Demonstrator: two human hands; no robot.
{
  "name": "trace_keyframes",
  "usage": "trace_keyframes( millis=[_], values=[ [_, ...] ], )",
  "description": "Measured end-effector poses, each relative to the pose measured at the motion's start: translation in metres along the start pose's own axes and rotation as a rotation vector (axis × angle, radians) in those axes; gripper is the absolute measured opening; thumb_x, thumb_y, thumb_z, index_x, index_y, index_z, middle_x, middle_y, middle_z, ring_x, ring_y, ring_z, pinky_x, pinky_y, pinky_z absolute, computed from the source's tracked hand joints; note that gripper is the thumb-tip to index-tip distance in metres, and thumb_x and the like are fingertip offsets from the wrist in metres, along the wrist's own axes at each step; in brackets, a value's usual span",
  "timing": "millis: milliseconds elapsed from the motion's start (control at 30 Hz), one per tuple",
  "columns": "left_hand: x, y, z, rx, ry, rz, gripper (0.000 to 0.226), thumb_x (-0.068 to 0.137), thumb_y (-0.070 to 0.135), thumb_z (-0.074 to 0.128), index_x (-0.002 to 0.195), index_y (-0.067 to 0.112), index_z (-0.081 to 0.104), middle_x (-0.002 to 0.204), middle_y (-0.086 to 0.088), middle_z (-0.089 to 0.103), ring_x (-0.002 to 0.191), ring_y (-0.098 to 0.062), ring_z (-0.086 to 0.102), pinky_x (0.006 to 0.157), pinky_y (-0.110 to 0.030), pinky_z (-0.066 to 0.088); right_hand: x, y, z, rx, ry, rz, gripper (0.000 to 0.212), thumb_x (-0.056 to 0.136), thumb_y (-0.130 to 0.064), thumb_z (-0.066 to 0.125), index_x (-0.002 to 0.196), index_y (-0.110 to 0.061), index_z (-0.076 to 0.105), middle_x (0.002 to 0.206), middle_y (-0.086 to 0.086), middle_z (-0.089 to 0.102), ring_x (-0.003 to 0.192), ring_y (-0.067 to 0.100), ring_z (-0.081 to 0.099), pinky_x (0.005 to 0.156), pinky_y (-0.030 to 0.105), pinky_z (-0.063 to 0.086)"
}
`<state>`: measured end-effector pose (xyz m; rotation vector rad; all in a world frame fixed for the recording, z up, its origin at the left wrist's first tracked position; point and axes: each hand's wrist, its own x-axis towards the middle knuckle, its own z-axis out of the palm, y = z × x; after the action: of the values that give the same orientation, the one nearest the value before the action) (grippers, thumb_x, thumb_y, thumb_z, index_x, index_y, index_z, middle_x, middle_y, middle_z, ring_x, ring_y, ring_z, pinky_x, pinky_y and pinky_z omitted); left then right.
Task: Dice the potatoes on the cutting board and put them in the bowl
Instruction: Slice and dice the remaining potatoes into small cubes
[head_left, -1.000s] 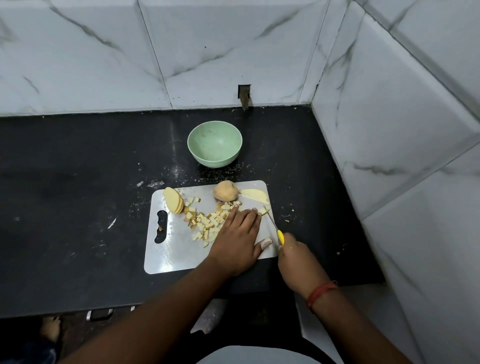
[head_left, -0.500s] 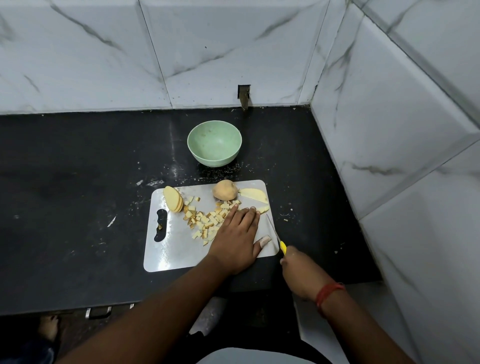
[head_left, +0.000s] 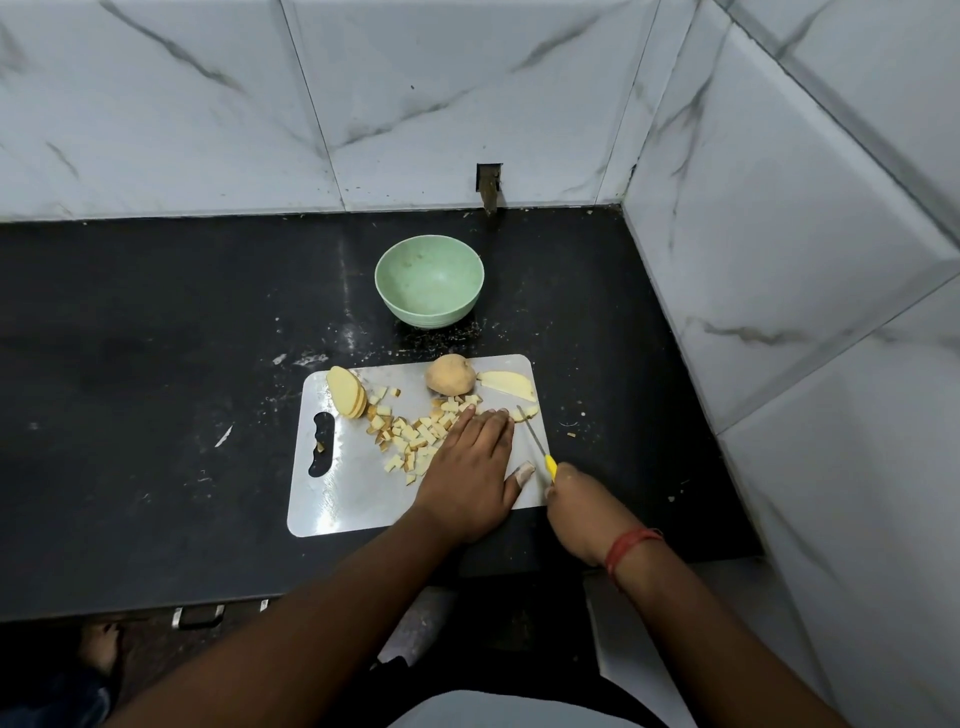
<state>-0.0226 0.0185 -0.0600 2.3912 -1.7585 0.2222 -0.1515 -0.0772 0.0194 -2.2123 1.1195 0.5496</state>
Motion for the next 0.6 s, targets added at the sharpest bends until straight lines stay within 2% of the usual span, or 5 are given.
trace_keyframes(
  millis=[100,167,233,433,600],
  values=[
    [0.000,0.000,0.000,0.012,0.002,-0.002,0.066,0.105,0.052,0.036,0.143,0.001,0.055,0.145,-0.015,0.056,0.136,-0.029,0.047,0.126,-0.043,0.022,-0.007,0.009,0.006,-0.001,-0.025,-0.020,0.007,0.101,-0.013,0.041,0.101,-0.009,0.047,0.104,0.015,0.061,0.087,0.028,0.058,0.070,0.026,0.036],
    [0.000,0.000,0.000,0.009,0.005,-0.003,0.067,0.105,0.052,0.036,0.144,0.001,0.055,0.145,-0.015,0.055,0.137,-0.029,0.047,0.126,-0.043,0.021,-0.011,0.015,0.007,0.020,-0.028,-0.014,0.017,0.101,-0.015,0.040,0.085,-0.013,0.041,0.084,0.005,0.053,0.080,0.024,0.058,0.066,0.026,0.035],
    [-0.001,0.000,0.000,-0.001,0.002,-0.010,0.067,0.106,0.052,0.034,0.145,0.001,0.054,0.148,-0.015,0.054,0.139,-0.029,0.045,0.126,-0.043,0.020,-0.014,0.018,0.005,0.057,-0.004,-0.005,0.020,0.102,-0.018,0.040,0.083,-0.015,0.039,0.076,0.001,0.047,0.067,0.017,0.050,0.057,0.027,0.033],
    [-0.007,-0.001,-0.001,-0.041,-0.004,-0.069,0.067,0.107,0.051,0.035,0.146,0.001,0.052,0.153,-0.015,0.048,0.147,-0.032,0.036,0.124,-0.048,0.028,-0.010,0.001,-0.004,0.053,0.032,-0.026,0.005,0.099,-0.011,0.040,0.096,-0.010,0.044,0.106,0.018,0.060,0.079,0.026,0.051,0.068,0.027,0.036],
    [-0.004,-0.002,-0.001,-0.044,-0.011,-0.085,0.066,0.106,0.051,0.036,0.145,0.002,0.054,0.149,-0.014,0.052,0.144,-0.032,0.038,0.125,-0.046,0.025,0.000,-0.006,0.000,0.012,-0.007,0.007,0.022,0.101,-0.013,0.041,0.119,-0.003,0.049,0.116,0.019,0.060,0.102,0.031,0.060,0.072,0.026,0.036]
  ],
)
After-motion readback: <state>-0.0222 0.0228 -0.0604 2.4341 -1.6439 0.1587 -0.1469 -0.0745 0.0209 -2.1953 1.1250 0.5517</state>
